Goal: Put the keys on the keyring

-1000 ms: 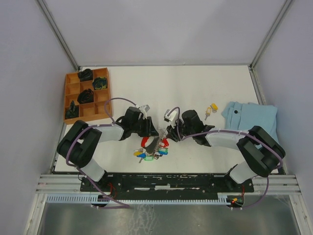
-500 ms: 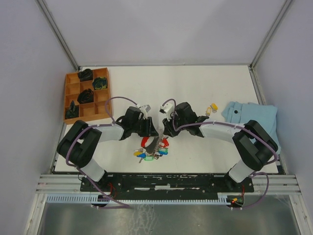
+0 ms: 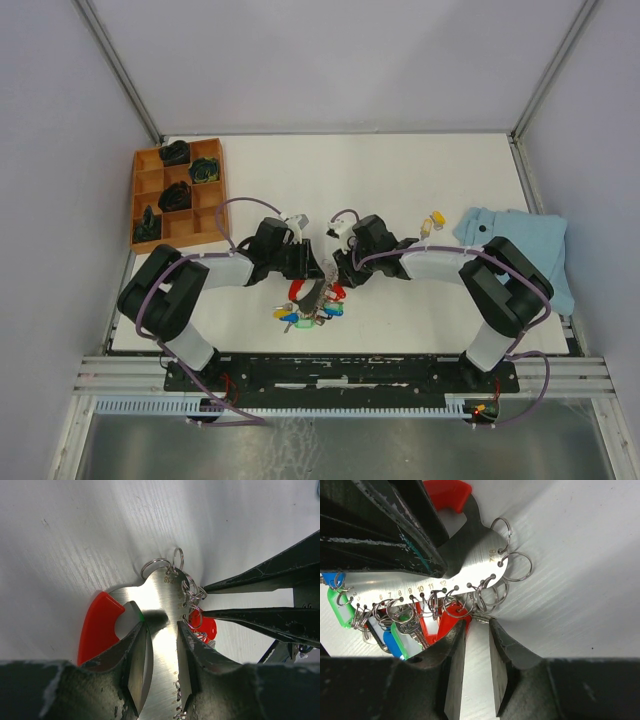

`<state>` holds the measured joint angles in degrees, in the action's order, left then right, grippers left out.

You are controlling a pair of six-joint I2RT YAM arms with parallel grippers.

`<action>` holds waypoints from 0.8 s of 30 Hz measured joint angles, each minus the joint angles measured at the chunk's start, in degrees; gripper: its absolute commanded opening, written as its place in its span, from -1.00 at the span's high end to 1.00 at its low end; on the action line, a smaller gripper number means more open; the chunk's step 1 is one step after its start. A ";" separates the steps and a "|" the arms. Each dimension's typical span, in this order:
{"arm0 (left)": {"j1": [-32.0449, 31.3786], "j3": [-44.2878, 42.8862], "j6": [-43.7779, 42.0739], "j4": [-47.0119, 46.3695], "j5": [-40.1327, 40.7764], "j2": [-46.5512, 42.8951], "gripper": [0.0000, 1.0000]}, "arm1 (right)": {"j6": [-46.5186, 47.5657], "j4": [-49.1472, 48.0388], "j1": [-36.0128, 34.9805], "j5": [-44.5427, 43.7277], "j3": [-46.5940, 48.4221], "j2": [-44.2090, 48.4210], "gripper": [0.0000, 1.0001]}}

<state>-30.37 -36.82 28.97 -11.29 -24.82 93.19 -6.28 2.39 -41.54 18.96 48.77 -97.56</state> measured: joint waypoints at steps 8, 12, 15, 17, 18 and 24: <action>0.00 0.00 -0.04 -0.02 -0.83 0.07 0.27 | -0.44 -2.43 0.00 -0.44 0.00 -0.02 0.27; -0.04 -0.13 -0.07 -0.04 -0.90 0.31 0.28 | -0.61 -3.50 0.02 -0.94 0.00 -0.02 0.24; -0.17 -0.35 -0.07 -0.07 -1.01 0.68 0.28 | -1.01 -5.11 0.00 -1.07 0.00 -0.02 0.16; -0.39 -0.44 -0.07 -0.24 -1.27 0.92 0.28 | -1.16 -6.25 0.00 -1.29 0.00 -0.02 0.12; -0.50 -0.44 -0.07 -0.31 -1.29 0.94 0.28 | -1.22 -6.71 0.00 -1.31 0.00 -0.02 0.12; -0.59 -0.44 -0.09 -0.35 -1.29 0.96 0.29 | -1.38 -7.80 0.00 -2.32 0.00 -0.02 0.10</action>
<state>-30.96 -37.26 28.88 -11.64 -26.11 94.15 -7.66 -5.41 -41.54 16.64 48.77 -97.58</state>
